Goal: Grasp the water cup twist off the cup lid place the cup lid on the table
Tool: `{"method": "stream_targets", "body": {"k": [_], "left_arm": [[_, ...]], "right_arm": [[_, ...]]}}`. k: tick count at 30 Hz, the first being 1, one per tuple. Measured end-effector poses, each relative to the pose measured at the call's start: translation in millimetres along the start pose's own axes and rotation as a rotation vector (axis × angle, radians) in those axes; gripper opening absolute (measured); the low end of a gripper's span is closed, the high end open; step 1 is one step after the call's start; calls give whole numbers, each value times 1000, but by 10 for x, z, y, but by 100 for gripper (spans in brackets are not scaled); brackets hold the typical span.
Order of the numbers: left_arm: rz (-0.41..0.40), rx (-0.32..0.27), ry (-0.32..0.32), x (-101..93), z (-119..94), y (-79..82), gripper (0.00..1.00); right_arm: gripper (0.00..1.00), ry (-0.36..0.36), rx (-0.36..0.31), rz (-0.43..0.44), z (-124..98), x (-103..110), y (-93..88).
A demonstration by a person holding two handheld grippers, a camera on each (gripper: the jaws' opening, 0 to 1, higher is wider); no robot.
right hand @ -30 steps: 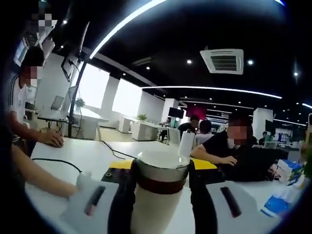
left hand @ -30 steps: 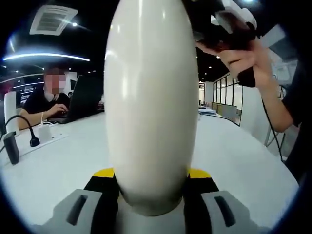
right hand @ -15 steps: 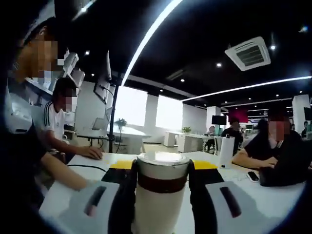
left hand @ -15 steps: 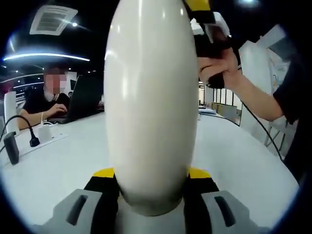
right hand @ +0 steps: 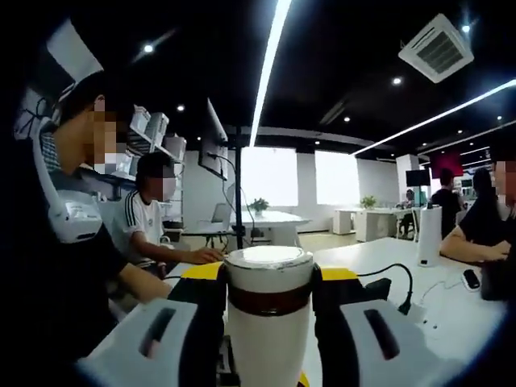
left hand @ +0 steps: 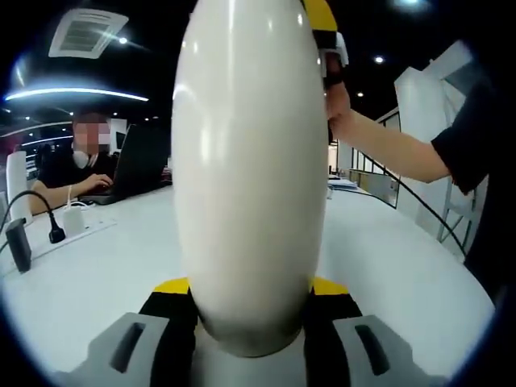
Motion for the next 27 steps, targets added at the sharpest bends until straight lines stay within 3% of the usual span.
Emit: {"method": "stream_targets", "body": {"k": [9,16,18,21,27], "left_arm": [[1,0,-3,-4,9,2,54],[1,0,-3,2,13,4,54],[1,0,-3,1,12,3,54],[1,0,-3,2,11,3,54],[1,0,-3,6,11,3,54]], "right_arm": [[46,60,-28,61,4,-27,-44],[46,60,-37,75,10,-4,-60],[48,31,-14,63,8,12,-79],[62,-6,1,66,-24,73,-102],[63,-167,-19,31,-224,210,-119]]}}
Point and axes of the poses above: the point that each gripper's makers call its tool centre point, and the gripper's own axes: z roughly forward along the fingers, x roughly to its left, y roughly out of its top, the point moved 4 cm from there along -z, roughly backward along the fingers, and after that the axes turned 6 degrees about x, right-handed, at the moved point
